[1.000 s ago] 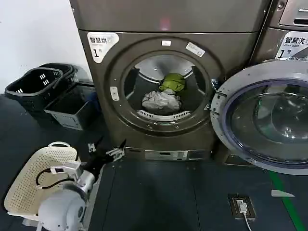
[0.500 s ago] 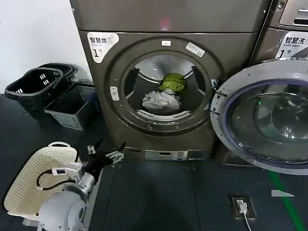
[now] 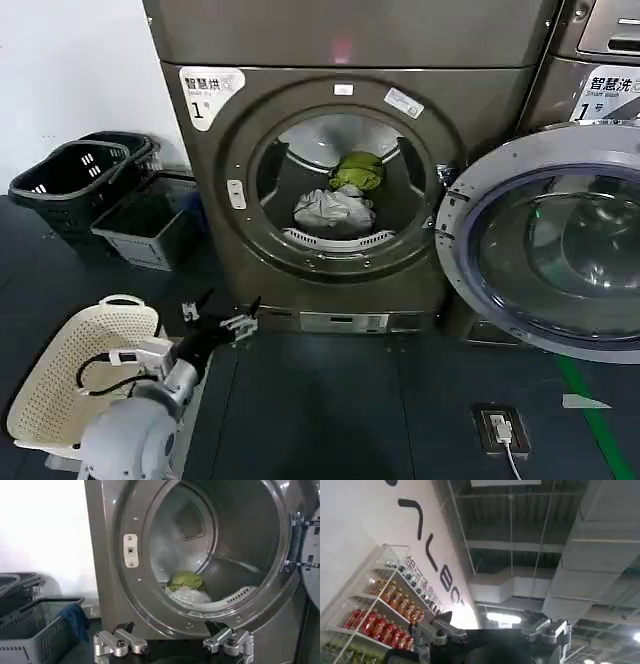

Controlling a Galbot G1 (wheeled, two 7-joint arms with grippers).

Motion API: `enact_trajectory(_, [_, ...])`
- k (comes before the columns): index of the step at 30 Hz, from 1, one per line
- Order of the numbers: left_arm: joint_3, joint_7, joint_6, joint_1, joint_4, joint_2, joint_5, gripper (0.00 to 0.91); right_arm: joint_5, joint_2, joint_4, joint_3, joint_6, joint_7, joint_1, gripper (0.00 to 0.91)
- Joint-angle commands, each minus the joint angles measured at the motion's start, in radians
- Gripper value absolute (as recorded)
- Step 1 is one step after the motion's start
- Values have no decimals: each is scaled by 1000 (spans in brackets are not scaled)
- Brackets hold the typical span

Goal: Grasp the clothes from the dryer.

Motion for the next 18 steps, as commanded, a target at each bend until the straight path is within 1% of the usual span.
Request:
enact_trajectory(1, [1,0,1,-1,-2,0,2,907,-2,-2,-1,3,0,-2,-1,907])
enact_trajectory(18, [4,0,-2,4,-4,-1,1,907,-1,-5,-7,14,2,-5,-5,907])
